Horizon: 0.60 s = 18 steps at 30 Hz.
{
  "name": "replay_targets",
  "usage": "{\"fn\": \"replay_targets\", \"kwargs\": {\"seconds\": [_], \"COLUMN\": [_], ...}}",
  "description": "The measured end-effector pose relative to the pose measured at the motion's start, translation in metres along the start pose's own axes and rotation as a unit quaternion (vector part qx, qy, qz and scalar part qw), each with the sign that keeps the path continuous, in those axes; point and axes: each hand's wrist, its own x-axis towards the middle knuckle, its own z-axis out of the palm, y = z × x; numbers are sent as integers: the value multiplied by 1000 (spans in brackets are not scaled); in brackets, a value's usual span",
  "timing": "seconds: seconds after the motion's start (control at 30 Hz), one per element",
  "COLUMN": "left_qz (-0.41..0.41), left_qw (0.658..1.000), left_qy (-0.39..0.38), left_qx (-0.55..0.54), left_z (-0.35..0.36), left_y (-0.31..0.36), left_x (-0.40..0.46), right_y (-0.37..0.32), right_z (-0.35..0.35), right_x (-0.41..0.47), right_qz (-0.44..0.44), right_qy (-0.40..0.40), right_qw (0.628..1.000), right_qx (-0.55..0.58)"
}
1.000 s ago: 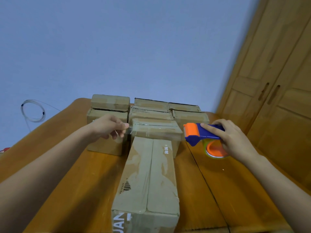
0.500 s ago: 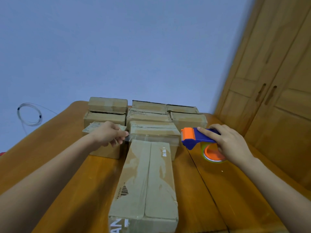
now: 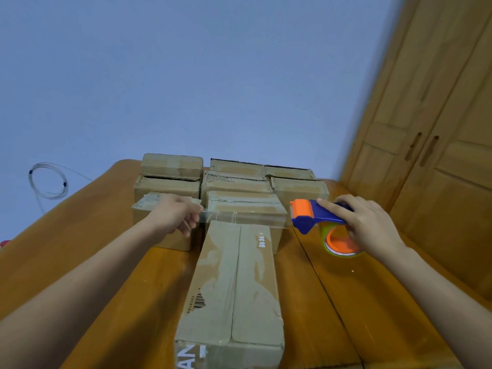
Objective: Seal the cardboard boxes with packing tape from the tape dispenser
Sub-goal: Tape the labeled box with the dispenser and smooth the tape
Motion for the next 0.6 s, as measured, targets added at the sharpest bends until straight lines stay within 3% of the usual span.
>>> {"fn": "replay_targets", "kwargs": {"seconds": [0.37, 0.6], "left_qz": [13, 15], "left_qw": [1000, 1000], "left_qy": [5, 6], "left_qx": [-9, -18], "left_z": [1, 2], "left_y": [4, -1], "left_x": [-1, 2], "right_y": [0, -4], "right_z": [-10, -13], "right_x": [2, -4], "right_qz": [-4, -35], "right_qy": [14, 34], "right_qw": [998, 999], "right_qx": [55, 22]}}
